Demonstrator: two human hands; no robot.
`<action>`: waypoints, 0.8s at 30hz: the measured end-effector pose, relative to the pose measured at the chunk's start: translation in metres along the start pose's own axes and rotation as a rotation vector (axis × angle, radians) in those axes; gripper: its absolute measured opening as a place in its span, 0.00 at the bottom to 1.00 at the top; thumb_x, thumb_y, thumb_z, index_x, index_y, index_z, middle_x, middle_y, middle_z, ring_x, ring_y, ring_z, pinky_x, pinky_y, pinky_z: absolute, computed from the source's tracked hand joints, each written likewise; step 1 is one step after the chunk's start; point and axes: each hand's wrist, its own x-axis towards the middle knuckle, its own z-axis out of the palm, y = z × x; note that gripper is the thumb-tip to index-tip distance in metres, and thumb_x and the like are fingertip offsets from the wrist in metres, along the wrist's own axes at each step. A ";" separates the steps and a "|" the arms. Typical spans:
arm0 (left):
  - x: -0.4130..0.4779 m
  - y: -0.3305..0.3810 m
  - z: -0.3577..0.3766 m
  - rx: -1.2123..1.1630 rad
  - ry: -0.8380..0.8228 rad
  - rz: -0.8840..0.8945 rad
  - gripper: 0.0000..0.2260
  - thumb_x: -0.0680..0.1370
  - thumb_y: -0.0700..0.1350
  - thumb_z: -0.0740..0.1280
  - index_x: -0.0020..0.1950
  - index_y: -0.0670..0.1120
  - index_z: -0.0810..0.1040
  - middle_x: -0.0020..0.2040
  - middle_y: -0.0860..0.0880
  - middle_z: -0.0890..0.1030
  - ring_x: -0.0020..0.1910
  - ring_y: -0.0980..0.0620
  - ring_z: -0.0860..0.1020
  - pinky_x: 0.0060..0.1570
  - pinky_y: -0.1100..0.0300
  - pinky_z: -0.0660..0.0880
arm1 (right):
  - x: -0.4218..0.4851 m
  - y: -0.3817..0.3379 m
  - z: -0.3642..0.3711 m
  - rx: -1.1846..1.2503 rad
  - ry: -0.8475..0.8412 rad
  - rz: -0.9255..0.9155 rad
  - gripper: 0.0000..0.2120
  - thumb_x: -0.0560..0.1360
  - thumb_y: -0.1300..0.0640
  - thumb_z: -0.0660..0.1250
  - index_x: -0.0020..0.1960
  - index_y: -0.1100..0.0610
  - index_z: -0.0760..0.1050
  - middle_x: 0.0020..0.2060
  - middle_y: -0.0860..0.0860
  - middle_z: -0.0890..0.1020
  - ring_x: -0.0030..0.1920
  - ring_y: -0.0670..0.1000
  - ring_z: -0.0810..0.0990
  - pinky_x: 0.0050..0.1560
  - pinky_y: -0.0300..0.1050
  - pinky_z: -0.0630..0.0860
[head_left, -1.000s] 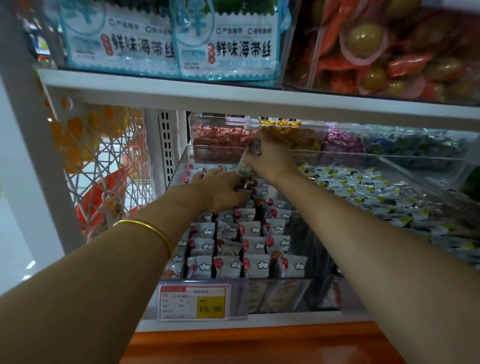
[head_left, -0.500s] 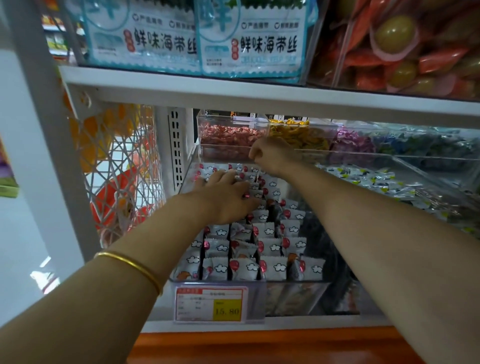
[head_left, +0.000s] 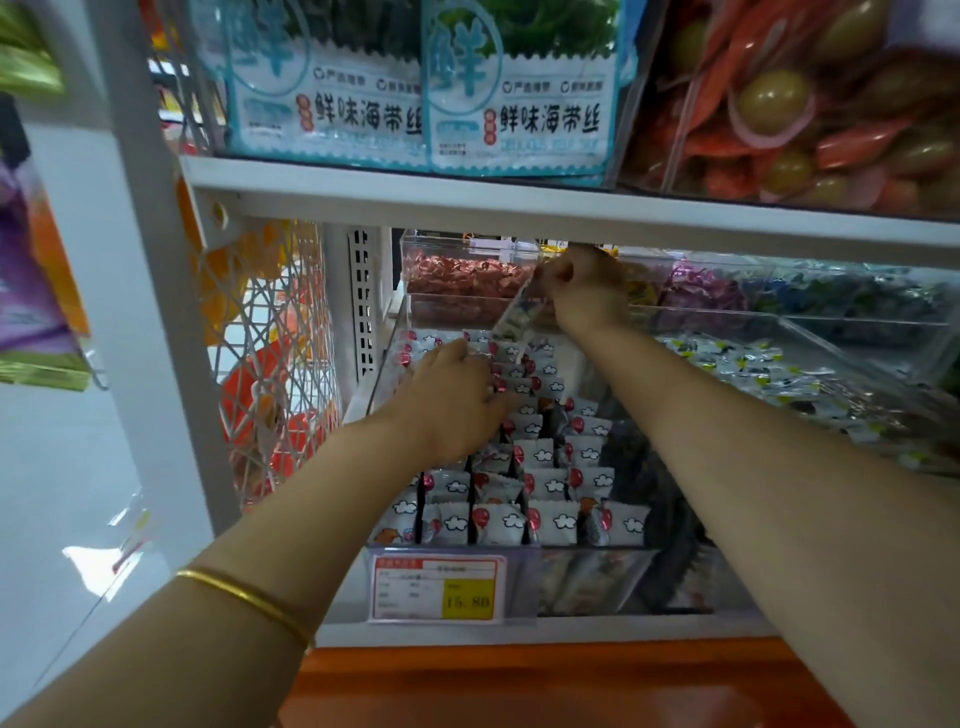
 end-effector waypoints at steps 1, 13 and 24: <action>-0.004 0.002 -0.001 -0.047 0.039 0.003 0.17 0.80 0.50 0.59 0.60 0.39 0.71 0.67 0.39 0.66 0.68 0.39 0.62 0.67 0.47 0.62 | -0.009 0.000 -0.008 0.057 0.036 0.018 0.06 0.78 0.60 0.62 0.48 0.62 0.76 0.48 0.59 0.80 0.49 0.58 0.78 0.47 0.48 0.75; -0.065 0.015 0.003 -0.603 0.342 -0.069 0.18 0.80 0.45 0.62 0.70 0.44 0.68 0.53 0.48 0.78 0.40 0.56 0.77 0.36 0.64 0.74 | -0.134 -0.008 -0.070 0.875 0.003 0.274 0.03 0.76 0.66 0.64 0.45 0.64 0.76 0.36 0.56 0.79 0.29 0.48 0.78 0.31 0.38 0.78; -0.073 0.010 -0.008 -0.901 0.262 -0.133 0.11 0.75 0.41 0.68 0.57 0.42 0.76 0.37 0.46 0.82 0.30 0.60 0.80 0.33 0.67 0.77 | -0.144 -0.009 -0.069 1.174 -0.122 0.383 0.02 0.76 0.65 0.64 0.47 0.61 0.75 0.38 0.57 0.79 0.30 0.48 0.79 0.31 0.39 0.77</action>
